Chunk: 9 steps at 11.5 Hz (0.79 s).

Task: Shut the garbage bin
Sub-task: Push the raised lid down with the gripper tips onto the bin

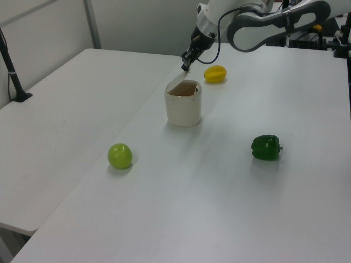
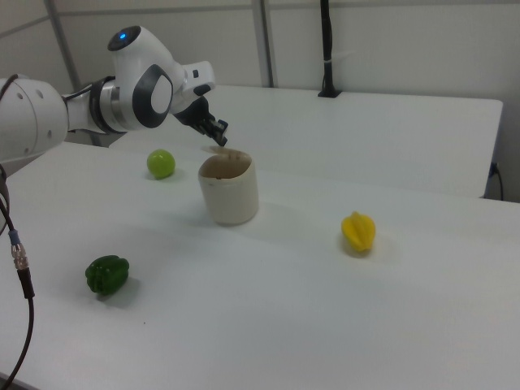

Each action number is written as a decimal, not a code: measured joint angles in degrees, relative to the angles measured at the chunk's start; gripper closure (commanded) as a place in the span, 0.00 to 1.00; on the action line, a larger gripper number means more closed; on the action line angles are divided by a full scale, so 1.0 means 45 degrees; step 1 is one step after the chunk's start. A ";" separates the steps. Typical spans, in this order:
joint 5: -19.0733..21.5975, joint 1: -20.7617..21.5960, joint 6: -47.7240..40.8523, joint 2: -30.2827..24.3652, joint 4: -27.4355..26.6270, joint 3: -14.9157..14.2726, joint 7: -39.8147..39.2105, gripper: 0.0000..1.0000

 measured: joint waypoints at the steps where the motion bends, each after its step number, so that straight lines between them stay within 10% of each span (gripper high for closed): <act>1: 0.0001 0.0012 -0.0403 -0.0027 -0.0001 0.0014 0.0000 1.00; 9: 0.0002 0.0144 -0.0730 0.0020 -0.0747 0.0026 0.0000 1.00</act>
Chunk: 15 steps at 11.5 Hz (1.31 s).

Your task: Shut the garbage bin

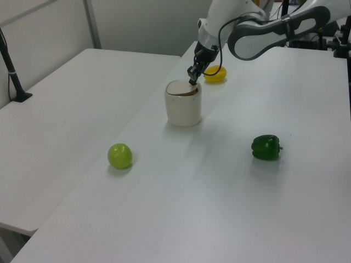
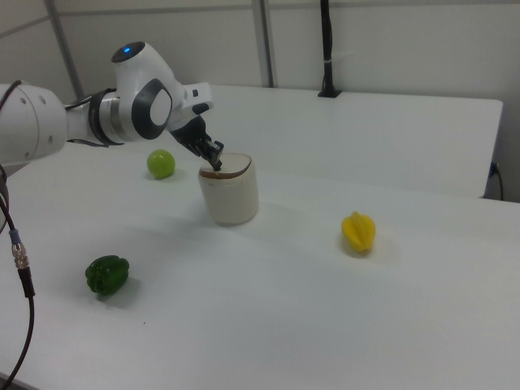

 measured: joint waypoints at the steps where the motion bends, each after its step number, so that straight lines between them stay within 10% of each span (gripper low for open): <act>1: 0.0000 0.0000 0.0000 0.0001 -0.0042 0.0000 0.0000 1.00; 15: 0.0000 0.0007 0.0001 0.0100 -0.0223 0.0000 -0.0001 1.00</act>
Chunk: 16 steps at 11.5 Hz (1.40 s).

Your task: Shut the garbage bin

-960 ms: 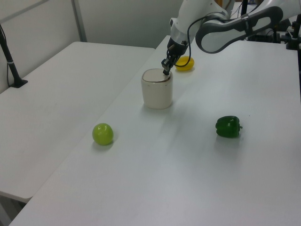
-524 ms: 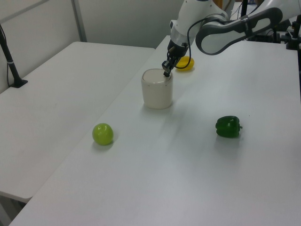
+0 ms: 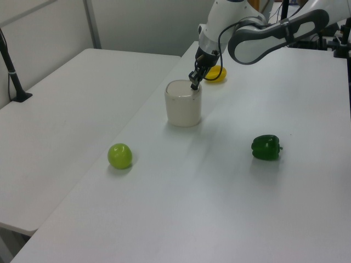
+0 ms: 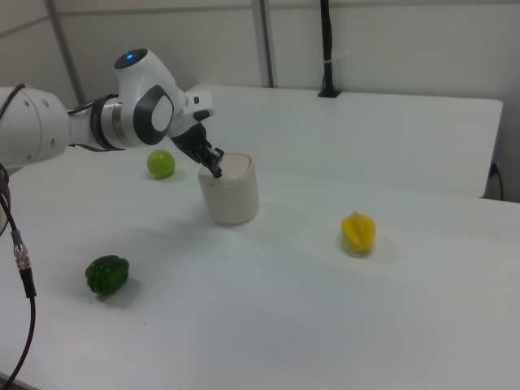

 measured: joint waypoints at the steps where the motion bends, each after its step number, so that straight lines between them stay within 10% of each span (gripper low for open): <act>1: 0.0000 0.0000 0.0000 0.0001 0.0005 0.0000 0.0000 1.00; 8: 0.0807 0.0011 -0.0846 -0.0528 0.0164 0.0005 0.0002 1.00; 14: 0.1707 0.0032 -0.6054 -0.2561 0.0229 0.0022 0.0002 0.28; 16: 0.1707 0.0026 -0.8176 -0.3104 0.0230 0.0021 0.0000 0.20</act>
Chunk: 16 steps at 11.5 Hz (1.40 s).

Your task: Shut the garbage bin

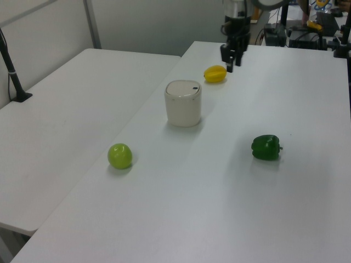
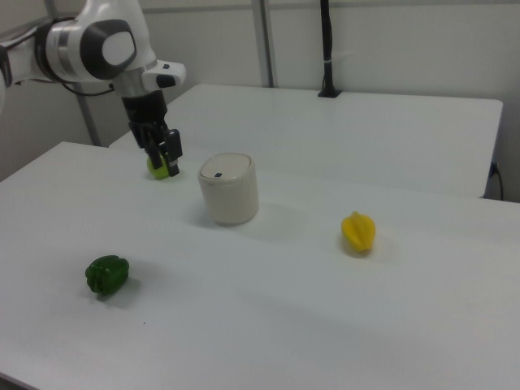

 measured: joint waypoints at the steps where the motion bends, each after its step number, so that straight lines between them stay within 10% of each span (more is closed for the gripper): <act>1: -0.0004 -0.0005 -0.1069 -0.0236 -0.0003 -0.0004 -0.0010 0.20; 3: -0.0005 -0.0025 -0.2523 -0.0671 -0.0010 -0.0008 -0.0356 0.00; 16: 0.0797 -0.1821 -0.3282 -0.2470 -0.0352 -0.0249 -0.3267 0.00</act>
